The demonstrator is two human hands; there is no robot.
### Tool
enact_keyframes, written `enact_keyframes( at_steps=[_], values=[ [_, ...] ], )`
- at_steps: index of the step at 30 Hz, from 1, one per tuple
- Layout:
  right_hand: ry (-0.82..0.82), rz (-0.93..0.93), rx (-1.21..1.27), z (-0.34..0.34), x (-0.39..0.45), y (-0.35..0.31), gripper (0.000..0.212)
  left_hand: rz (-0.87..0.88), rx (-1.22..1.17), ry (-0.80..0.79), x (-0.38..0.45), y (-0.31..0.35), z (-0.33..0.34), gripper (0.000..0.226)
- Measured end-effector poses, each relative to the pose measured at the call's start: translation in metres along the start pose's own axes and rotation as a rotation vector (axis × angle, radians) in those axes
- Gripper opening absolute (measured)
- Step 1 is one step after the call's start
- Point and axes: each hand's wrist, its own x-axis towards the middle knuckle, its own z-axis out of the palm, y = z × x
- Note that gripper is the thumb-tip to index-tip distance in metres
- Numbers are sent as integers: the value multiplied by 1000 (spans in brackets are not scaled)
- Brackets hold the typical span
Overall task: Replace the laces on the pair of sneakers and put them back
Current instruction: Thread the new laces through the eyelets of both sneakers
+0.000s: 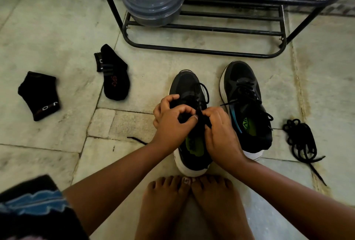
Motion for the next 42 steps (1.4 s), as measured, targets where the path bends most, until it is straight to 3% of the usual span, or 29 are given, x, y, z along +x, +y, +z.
enact_keyframes(
  at_steps=[19, 25, 34, 38, 42],
  values=[
    [-9, -2, -3, 1, -1, 0, 36, 49, 189, -38, 1, 7, -6, 9],
    [-21, 6, 4, -2, -2, 1, 36, 85, 264, 27, 0, 11, -6, 1],
    [-31, 7, -8, -1, -4, -1, 35, 165, 268, 67, 0, 8, -9, 9],
    [-27, 46, 7, -3, -2, 1, 35, 156, 76, 112, -4, 9, -12, 15],
    [-35, 61, 2, -3, -2, -1, 34, -67, -446, 77, -6, 18, -22, 17]
  ],
)
